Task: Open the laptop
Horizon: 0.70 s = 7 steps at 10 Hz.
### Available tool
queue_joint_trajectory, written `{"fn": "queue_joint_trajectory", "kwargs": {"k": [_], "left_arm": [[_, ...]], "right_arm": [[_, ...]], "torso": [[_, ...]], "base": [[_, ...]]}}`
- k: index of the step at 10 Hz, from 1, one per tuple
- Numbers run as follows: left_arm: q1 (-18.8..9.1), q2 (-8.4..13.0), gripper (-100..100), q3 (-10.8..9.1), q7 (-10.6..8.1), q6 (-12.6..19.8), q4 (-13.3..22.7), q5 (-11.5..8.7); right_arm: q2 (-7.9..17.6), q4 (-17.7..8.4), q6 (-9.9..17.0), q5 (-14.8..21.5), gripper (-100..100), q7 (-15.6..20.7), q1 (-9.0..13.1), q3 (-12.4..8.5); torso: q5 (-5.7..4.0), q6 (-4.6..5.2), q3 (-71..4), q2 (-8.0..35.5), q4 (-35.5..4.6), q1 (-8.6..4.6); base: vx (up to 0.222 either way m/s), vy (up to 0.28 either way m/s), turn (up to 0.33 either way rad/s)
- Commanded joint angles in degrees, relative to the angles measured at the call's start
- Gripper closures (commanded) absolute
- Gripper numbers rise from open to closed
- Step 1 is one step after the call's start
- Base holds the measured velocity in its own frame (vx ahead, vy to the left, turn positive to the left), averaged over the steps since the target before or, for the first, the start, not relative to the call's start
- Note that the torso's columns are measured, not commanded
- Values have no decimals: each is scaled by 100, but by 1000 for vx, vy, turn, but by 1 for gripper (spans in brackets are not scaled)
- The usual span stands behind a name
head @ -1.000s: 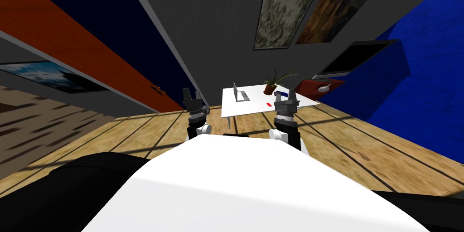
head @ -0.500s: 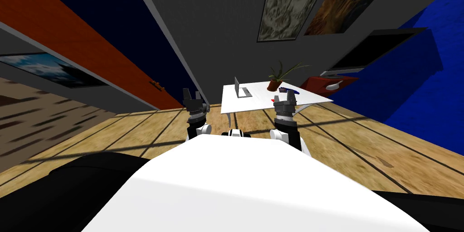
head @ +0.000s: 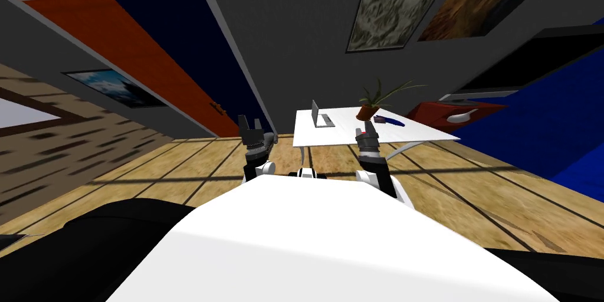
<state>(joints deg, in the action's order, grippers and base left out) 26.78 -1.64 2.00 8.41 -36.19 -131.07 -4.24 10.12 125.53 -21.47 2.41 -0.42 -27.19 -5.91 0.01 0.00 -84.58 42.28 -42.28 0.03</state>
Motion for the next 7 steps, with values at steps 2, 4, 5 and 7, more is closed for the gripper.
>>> {"fn": "queue_joint_trajectory", "kwargs": {"k": [2, 4, 5, 7], "left_arm": [[0, 0, 0, 0, 0, 0, 0, 0], [0, 0, 0, 0, 0, 0, 0, 0], [0, 0, 0, 0, 0, 0, 0, 0], [0, 0, 0, 0, 0, 0, 0, 0]], "right_arm": [[481, -351, 347, 288, -100, 358, 1, -191], [765, -564, 559, 469, -100, 578, -1, -311], [912, -677, 670, 565, -100, 694, -2, -374], [1217, -920, 903, 762, -100, 934, -3, -504]], "torso": [[-1, -1, 1, 0, 0, -1], [-1, -1, 0, 0, 0, -1], [-1, 1, 2, 3, -1, -3], [0, 1, 0, -1, 0, -1]], "base": [[3, 66, 205], [-1, 68, 239], [4, 75, 247], [7, 83, 252]]}}
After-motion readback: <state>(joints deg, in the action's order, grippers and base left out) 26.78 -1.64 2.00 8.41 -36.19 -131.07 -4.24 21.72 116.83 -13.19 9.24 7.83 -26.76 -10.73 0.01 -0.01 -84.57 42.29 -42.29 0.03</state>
